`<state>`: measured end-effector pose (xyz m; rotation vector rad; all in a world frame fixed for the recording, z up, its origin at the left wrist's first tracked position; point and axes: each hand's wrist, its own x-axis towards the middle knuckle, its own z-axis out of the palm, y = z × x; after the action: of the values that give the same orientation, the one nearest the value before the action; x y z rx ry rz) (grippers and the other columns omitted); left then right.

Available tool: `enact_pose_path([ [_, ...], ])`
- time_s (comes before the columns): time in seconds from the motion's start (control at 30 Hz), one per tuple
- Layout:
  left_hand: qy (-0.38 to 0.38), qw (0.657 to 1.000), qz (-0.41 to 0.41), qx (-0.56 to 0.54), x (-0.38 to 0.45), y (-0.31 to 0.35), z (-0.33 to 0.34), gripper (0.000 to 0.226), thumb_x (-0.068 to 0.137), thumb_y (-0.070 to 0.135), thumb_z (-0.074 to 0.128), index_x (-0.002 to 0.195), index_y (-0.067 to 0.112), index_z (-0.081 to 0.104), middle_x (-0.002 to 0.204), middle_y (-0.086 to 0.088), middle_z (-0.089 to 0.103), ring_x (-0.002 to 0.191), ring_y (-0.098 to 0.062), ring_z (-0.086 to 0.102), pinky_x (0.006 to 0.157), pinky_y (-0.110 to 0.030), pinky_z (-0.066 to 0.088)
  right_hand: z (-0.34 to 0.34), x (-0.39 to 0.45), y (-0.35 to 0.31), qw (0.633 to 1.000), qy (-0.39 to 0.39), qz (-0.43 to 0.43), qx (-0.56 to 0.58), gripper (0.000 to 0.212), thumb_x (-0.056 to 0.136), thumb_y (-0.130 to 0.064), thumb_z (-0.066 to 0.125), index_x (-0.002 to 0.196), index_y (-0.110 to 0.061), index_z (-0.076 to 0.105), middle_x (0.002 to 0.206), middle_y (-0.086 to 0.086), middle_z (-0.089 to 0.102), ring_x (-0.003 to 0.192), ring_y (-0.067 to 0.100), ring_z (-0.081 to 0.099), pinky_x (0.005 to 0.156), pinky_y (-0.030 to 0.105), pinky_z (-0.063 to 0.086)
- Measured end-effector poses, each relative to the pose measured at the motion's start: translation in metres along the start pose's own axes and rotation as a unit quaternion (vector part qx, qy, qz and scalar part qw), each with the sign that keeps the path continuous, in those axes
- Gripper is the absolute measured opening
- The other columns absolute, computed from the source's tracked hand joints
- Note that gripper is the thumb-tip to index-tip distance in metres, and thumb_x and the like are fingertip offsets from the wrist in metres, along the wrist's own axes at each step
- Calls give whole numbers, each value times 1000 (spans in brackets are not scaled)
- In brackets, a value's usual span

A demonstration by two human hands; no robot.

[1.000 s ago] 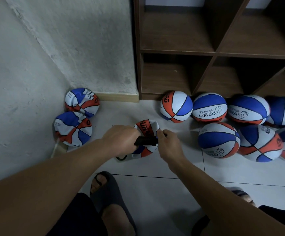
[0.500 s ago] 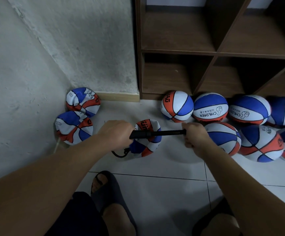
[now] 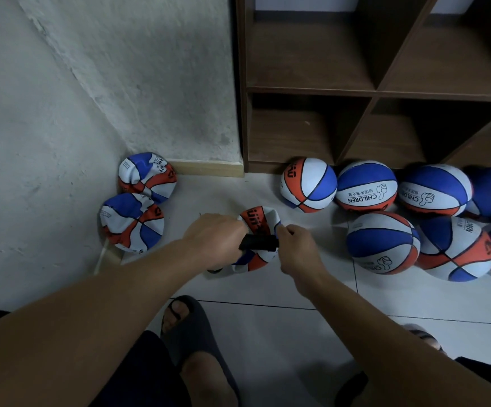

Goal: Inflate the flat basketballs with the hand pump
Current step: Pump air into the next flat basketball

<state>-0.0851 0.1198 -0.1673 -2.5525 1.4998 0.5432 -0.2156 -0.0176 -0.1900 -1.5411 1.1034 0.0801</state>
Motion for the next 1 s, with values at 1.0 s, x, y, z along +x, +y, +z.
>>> enact_pose_path([
  [1.0,-20,999,-11,-38,1,7,7,28,94,30,69,73,27,51,69,2,60,56,-17,57,52,-30,40,-3,3,2,999,15,-7,-46,39,111,-27,45,79,-9,57,65,5,48,57,16,41,55,34,35],
])
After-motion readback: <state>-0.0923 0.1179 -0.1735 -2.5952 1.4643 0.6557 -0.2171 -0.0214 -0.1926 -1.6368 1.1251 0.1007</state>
